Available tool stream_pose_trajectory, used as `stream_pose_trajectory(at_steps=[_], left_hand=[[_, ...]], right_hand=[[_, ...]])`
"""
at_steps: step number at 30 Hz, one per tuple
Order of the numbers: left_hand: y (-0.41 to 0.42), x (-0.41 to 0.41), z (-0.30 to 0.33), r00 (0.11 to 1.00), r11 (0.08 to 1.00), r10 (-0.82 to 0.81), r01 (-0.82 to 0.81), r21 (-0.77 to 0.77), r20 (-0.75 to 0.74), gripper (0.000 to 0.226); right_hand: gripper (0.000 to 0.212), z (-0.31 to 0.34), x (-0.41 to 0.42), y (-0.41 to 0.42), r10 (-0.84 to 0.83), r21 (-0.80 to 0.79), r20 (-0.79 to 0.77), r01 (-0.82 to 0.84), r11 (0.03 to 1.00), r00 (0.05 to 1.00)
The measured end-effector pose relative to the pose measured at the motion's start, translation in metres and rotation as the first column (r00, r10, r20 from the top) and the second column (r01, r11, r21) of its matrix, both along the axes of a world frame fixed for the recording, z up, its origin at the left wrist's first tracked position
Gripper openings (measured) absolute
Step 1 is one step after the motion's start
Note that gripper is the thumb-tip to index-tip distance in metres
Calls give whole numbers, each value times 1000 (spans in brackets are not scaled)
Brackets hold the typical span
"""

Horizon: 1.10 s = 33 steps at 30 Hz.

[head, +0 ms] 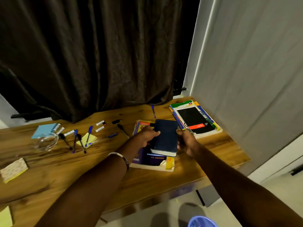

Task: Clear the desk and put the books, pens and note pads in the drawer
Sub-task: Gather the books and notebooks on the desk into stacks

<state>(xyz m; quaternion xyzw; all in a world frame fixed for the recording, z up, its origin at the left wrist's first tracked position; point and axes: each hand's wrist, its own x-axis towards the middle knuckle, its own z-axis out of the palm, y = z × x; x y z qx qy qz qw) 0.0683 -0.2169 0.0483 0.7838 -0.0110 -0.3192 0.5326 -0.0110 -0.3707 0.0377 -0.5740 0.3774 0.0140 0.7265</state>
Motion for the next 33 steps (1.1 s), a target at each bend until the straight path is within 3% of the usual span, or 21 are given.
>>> stream_pose_trajectory(at_steps=[3, 8, 13, 21, 27, 30, 33], left_hand=[[28, 4, 2, 999, 999, 23, -24, 30, 24, 32], [62, 9, -9, 993, 993, 16, -29, 114, 113, 31], [84, 10, -21, 991, 980, -30, 4, 197, 130, 33], [90, 15, -34, 984, 974, -47, 6, 228, 174, 40], [87, 17, -38, 944, 930, -167, 55, 364, 283, 30], [82, 13, -35, 902, 889, -223, 32, 457, 370, 28], [76, 6, -29, 854, 889, -245, 9, 458, 459, 44]], right_hand=[[21, -4, 12, 25, 64, -18, -28, -65, 998, 998], [14, -18, 26, 58, 84, -30, -43, -85, 996, 996], [22, -25, 26, 73, 162, -161, -91, -175, 971, 983], [8, -35, 33, 72, 183, -271, -117, -209, 940, 976], [16, -29, 28, 73, 217, -329, -142, -253, 910, 966], [19, -28, 25, 70, 267, -400, -180, -319, 859, 947], [18, -26, 16, 68, 349, -501, -231, -418, 757, 908]])
